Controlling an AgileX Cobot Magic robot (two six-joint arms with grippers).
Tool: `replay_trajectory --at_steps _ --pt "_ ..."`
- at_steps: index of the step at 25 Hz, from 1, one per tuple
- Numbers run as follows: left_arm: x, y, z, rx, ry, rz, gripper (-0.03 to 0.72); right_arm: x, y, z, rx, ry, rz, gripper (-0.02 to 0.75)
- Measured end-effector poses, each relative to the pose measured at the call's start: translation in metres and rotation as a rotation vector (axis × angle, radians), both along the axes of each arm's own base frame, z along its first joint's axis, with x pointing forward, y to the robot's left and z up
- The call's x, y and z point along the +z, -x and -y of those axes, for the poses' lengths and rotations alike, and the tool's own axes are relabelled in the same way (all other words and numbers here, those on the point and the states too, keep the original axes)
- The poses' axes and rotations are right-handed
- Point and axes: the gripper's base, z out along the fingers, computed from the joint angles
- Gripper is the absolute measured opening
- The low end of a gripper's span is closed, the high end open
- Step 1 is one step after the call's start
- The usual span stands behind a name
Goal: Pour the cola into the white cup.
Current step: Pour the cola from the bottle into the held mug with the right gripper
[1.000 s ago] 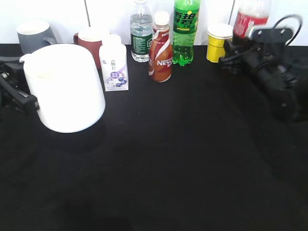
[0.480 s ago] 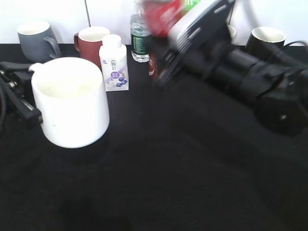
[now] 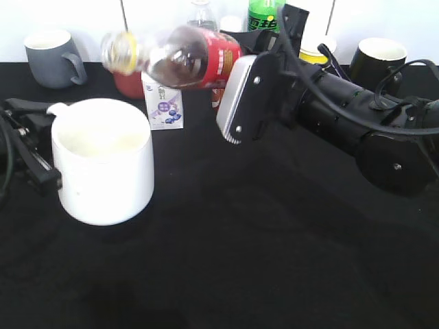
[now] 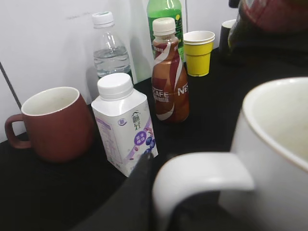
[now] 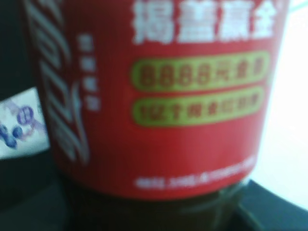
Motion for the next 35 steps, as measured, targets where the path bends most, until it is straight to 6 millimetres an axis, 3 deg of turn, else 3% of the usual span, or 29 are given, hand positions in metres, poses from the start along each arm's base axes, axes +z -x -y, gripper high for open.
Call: replay_trajectory --at_steps 9,19,35 --pt "-0.0001 0.0003 0.0003 -0.005 -0.003 0.001 0.041 0.0056 0.0004 0.0002 -0.015 0.135 0.209 0.385" --pt "0.0013 0.0006 0.0010 -0.013 0.008 0.013 0.041 0.0071 0.0006 0.0002 -0.029 0.237 0.326 0.385" --pt "0.0009 0.0007 0.0010 -0.014 0.003 0.011 0.041 0.0088 0.0006 0.0005 -0.040 0.266 0.377 0.385"
